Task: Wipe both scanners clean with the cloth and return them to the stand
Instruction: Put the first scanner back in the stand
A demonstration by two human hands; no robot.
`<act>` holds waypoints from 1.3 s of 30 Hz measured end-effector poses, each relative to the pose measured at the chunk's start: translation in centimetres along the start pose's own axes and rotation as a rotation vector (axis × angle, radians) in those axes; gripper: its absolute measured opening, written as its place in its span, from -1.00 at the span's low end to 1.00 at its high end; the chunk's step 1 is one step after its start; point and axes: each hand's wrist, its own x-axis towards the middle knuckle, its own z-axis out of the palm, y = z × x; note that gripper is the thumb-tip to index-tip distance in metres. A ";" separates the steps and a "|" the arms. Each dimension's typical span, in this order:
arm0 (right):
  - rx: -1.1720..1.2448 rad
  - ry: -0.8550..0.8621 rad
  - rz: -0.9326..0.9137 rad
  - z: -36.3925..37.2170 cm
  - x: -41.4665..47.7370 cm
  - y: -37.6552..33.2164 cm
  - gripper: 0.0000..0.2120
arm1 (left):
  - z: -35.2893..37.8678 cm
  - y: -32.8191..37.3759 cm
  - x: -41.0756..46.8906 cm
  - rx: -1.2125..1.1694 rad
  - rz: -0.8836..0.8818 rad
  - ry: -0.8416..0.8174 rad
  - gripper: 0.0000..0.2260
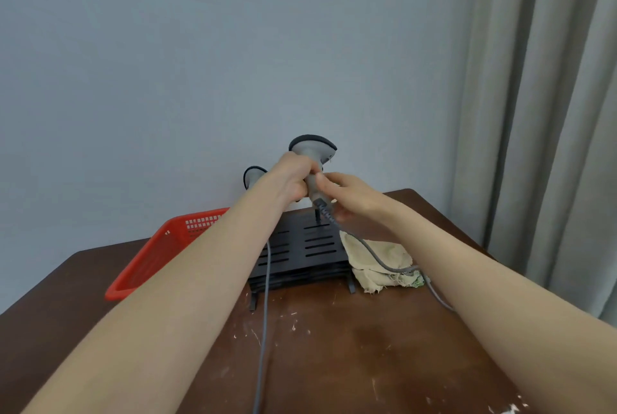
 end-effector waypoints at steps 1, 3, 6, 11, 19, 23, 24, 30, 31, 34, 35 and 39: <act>-0.003 0.025 -0.027 0.1 0.4 -0.3 -0.56 | 0.1 0.6 0.0 -0.013 0.003 -0.010 -0.83; 0.009 0.107 -0.048 -0.1 1.3 -1.0 -0.61 | 0.3 1.6 0.0 -0.051 0.019 -0.062 -0.85; 0.155 0.197 0.025 -1.0 2.3 -2.4 -0.72 | -0.1 2.2 0.3 -0.129 0.046 -0.184 -0.85; 0.329 0.351 0.164 -0.9 4.5 -3.4 -0.79 | -1.9 -1.1 3.7 -0.018 0.148 -0.036 -0.80; 0.215 0.357 0.205 0.8 7.6 -0.5 -0.77 | -1.0 -9.5 8.4 0.705 0.170 0.156 -0.20; 0.179 0.348 0.191 1.2 8.7 0.6 -0.76 | -0.4 -11.0 10.3 0.708 0.139 0.210 -0.07; 0.176 0.348 0.186 1.3 8.9 0.8 -0.76 | -0.3 -11.4 10.6 0.702 0.139 0.210 -0.05; 0.142 0.333 0.171 1.5 9.8 1.8 -0.74 | 0.4 -12.6 11.9 0.754 0.198 0.275 -0.48; 0.133 0.331 0.170 1.5 9.9 1.8 -0.75 | 0.4 -12.9 11.9 0.768 0.217 0.288 -0.55; 0.107 0.317 0.163 1.4 10.2 2.0 -0.77 | 0.5 -13.4 12.1 0.848 0.260 0.309 -0.68; 0.095 0.315 0.157 1.4 10.3 2.1 -0.77 | 0.6 -13.5 12.1 0.866 0.270 0.311 -0.70; -0.005 0.317 0.128 1.6 10.6 2.3 -0.72 | 0.8 -13.8 12.4 0.883 0.293 0.294 -0.73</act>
